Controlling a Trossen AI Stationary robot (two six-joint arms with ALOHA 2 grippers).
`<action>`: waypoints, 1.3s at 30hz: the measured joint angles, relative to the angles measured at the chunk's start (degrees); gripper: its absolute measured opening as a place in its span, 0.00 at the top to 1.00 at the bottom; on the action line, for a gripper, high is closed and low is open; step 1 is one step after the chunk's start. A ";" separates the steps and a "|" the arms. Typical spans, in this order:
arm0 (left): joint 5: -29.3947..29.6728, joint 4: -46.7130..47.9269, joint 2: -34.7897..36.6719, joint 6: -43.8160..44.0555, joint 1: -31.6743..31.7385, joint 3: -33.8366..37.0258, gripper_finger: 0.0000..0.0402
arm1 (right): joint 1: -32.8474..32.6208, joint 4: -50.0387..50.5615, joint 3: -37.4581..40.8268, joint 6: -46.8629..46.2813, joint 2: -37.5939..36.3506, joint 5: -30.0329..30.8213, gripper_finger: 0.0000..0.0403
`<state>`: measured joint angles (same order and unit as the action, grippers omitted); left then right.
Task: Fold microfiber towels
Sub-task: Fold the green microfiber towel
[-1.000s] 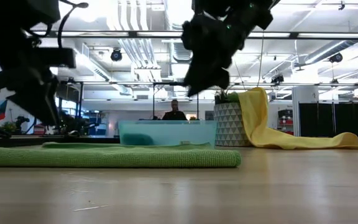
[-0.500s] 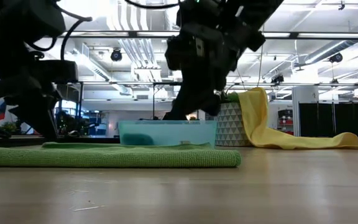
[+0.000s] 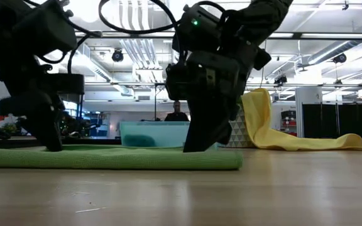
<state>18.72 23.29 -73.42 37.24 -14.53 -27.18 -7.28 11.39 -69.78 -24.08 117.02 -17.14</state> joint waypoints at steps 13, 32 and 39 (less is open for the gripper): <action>6.68 1.68 1.70 2.90 0.95 0.09 1.00 | -0.31 0.38 0.37 0.02 0.05 -0.99 0.98; 7.07 -3.78 1.74 2.94 6.21 3.46 1.00 | -0.31 0.60 0.52 0.69 0.07 -1.05 0.98; 6.81 -1.16 8.06 2.79 6.24 2.67 1.00 | 0.02 1.49 0.66 0.05 -1.41 0.35 0.98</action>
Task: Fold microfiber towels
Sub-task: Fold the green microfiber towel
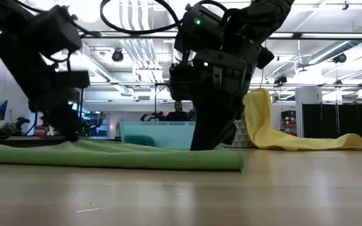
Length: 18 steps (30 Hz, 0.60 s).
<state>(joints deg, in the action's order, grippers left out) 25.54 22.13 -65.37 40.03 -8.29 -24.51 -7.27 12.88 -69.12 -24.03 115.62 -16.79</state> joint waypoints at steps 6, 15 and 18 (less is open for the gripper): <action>-2.08 0.04 7.43 -0.34 0.00 0.58 1.00 | 0.17 0.47 -0.06 -1.84 -5.16 5.42 0.98; -15.25 -5.16 7.57 -0.41 -0.06 3.45 1.00 | -3.54 -0.10 -0.13 -5.75 -6.65 5.43 0.98; -18.64 -9.77 5.19 0.08 -0.07 5.58 1.00 | -5.19 -0.13 -0.13 -6.82 -4.92 5.45 0.98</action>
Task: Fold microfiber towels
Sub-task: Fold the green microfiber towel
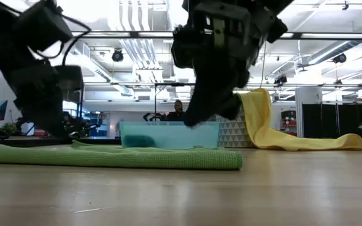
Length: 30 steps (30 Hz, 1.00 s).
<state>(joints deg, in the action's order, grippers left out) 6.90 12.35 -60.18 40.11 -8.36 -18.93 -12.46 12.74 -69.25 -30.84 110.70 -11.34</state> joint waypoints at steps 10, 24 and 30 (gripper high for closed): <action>-13.62 -2.08 -11.05 0.20 -2.91 -2.04 1.00 | -1.52 4.34 -0.04 -5.54 4.30 1.66 0.98; -30.49 -11.54 -13.37 10.65 -15.09 -8.24 1.00 | 0.50 19.76 0.35 3.32 -0.42 5.57 0.98; -14.61 -12.35 -7.90 7.31 -14.37 -10.40 1.00 | -1.23 14.74 0.24 -0.60 -3.78 6.32 0.98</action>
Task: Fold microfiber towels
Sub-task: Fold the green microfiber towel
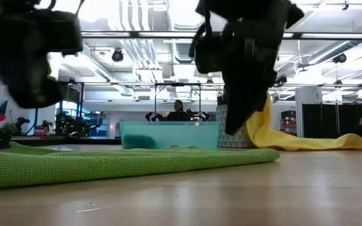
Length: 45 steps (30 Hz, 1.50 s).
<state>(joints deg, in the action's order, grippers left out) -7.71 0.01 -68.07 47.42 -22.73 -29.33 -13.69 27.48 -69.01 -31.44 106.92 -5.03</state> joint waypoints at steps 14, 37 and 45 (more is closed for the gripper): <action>7.44 -6.81 -10.55 -14.49 9.11 -1.35 1.00 | -8.77 -2.55 -0.02 -13.17 -0.29 6.61 0.98; 6.92 10.64 -45.48 -30.67 27.55 -39.64 1.00 | -22.71 6.67 5.60 -36.03 -9.63 19.13 0.98; 24.81 26.75 -40.27 -29.29 27.60 -38.12 1.00 | -23.50 6.33 11.66 -37.17 -15.56 23.19 0.98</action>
<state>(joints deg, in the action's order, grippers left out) 17.10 26.76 -108.34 18.13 4.87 -67.45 -37.19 33.82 -57.36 -68.61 91.36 18.16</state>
